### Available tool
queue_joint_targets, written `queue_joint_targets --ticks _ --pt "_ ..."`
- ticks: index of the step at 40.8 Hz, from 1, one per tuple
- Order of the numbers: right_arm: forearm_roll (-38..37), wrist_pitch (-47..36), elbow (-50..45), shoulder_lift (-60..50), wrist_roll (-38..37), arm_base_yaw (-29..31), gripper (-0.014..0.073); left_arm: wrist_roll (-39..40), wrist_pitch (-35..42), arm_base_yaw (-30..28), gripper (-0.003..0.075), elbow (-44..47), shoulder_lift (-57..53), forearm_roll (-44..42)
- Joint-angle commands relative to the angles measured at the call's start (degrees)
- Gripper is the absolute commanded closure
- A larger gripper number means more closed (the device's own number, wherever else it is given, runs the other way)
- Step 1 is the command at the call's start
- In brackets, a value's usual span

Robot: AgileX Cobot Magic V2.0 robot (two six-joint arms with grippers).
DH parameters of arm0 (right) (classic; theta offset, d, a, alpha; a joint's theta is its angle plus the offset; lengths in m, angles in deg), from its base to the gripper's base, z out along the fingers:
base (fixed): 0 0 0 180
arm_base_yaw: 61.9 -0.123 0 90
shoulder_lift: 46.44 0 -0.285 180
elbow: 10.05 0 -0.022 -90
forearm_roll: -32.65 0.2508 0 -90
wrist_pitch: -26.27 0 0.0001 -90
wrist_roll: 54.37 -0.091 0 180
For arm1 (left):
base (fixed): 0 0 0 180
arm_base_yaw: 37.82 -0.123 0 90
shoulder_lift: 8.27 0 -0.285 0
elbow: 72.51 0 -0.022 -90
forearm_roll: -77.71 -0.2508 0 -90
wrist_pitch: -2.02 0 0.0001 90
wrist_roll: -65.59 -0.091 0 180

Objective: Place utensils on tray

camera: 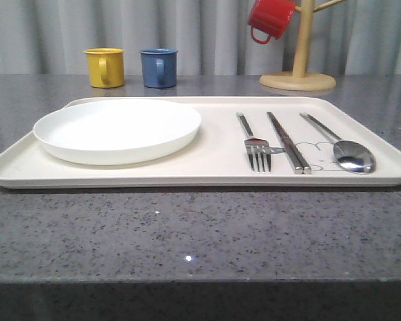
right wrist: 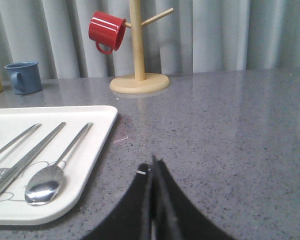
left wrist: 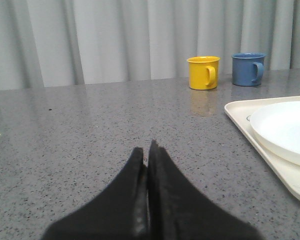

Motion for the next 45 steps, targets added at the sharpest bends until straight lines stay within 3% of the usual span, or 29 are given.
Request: queue_joint_targets --ticks 1,45 --pt "-1.6 -6.1 0.1 -1.0 -0.5 0.4 0.0715 0.1 4.7 -0.1 0.0739 -0.2 -1.4 0.6" --pt "-1.6 -7.8 0.1 -1.0 -0.5 0.4 0.0715 0.1 4.7 -0.1 0.0739 -0.2 -1.4 0.6"
